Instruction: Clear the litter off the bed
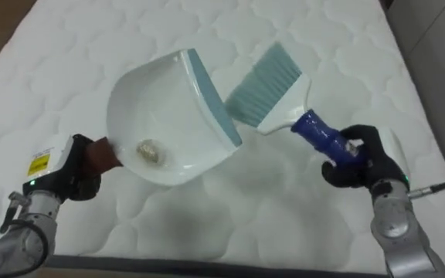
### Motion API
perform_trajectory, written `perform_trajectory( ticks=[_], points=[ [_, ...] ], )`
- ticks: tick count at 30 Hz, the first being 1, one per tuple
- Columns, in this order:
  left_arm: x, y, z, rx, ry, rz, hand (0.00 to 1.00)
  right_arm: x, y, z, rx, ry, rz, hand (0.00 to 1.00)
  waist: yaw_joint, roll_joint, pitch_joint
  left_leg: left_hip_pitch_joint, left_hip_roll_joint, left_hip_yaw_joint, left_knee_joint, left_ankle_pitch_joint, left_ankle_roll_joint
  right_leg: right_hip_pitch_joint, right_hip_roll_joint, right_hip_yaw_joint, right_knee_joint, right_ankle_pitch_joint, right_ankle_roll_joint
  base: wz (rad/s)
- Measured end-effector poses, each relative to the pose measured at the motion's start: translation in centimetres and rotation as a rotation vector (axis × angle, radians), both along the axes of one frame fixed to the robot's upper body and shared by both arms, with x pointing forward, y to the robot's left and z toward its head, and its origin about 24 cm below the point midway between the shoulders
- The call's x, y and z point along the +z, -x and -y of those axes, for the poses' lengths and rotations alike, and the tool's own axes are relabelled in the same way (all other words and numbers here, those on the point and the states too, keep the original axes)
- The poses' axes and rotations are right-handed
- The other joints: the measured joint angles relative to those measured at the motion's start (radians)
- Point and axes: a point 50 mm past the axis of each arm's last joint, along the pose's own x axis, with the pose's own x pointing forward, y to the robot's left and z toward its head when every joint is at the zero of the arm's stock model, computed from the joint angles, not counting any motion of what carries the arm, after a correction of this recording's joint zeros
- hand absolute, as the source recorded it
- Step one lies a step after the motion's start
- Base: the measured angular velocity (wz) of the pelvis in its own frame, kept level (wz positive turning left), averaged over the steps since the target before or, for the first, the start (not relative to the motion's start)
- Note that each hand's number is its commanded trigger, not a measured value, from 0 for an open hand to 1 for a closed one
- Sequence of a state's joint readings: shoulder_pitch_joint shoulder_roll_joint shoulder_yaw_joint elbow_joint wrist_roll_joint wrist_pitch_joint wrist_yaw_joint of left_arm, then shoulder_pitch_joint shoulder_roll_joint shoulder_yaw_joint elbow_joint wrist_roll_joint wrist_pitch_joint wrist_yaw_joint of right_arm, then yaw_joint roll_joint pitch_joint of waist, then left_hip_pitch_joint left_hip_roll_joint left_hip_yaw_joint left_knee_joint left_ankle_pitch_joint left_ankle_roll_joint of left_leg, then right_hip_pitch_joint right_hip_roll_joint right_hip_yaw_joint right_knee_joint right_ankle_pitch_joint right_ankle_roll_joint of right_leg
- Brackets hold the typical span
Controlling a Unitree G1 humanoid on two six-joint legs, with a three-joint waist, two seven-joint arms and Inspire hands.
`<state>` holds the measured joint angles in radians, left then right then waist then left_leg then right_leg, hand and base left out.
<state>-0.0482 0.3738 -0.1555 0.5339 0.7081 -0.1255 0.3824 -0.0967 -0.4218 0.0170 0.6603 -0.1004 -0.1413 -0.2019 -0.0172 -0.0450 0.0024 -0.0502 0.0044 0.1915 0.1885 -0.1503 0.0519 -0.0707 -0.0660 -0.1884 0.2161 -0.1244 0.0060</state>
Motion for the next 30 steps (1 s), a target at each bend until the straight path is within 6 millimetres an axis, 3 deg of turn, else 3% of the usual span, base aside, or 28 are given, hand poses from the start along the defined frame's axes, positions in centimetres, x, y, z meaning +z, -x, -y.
perform_trajectory(
  ticks=[5,13,21,30],
  points=[
    [1.1,-0.3,0.2,0.0,0.016,0.063,1.0,-0.9,1.2,0.1,-0.074,-0.064,0.005,0.0,-0.007,0.0,-0.0009,0.018,0.004,0.0,-0.003,-0.004,-0.005,0.021,0.009,0.009,-0.015,0.002,0.001,-0.01],
    [2.1,0.1,1.9,-0.006,0.102,0.174,1.0,-1.4,2.2,-1.0,-0.157,-0.135,0.06,0.0,0.003,0.023,-0.0127,0.081,0.005,0.005,-0.028,-0.008,-0.01,0.078,0.014,0.01,-0.032,0.003,0.001,-0.01],
    [2.4,0.2,1.5,0.019,0.122,0.216,1.0,-0.4,1.7,-1.3,-0.188,-0.152,0.146,0.0,0.032,0.041,-0.0033,0.112,0.002,-0.006,-0.032,-0.009,-0.012,0.107,0.016,0.016,-0.035,0.002,0.001,-0.01],
    [1.9,0.9,1.2,0.056,0.147,0.2,1.0,-0.4,1.8,-1.6,-0.221,-0.18,0.171,0.0,0.049,0.04,-0.0036,0.114,-0.002,-0.03,-0.03,-0.01,-0.012,0.123,0.014,0.003,-0.043,-0.002,0.004,0.05]
  ],
)
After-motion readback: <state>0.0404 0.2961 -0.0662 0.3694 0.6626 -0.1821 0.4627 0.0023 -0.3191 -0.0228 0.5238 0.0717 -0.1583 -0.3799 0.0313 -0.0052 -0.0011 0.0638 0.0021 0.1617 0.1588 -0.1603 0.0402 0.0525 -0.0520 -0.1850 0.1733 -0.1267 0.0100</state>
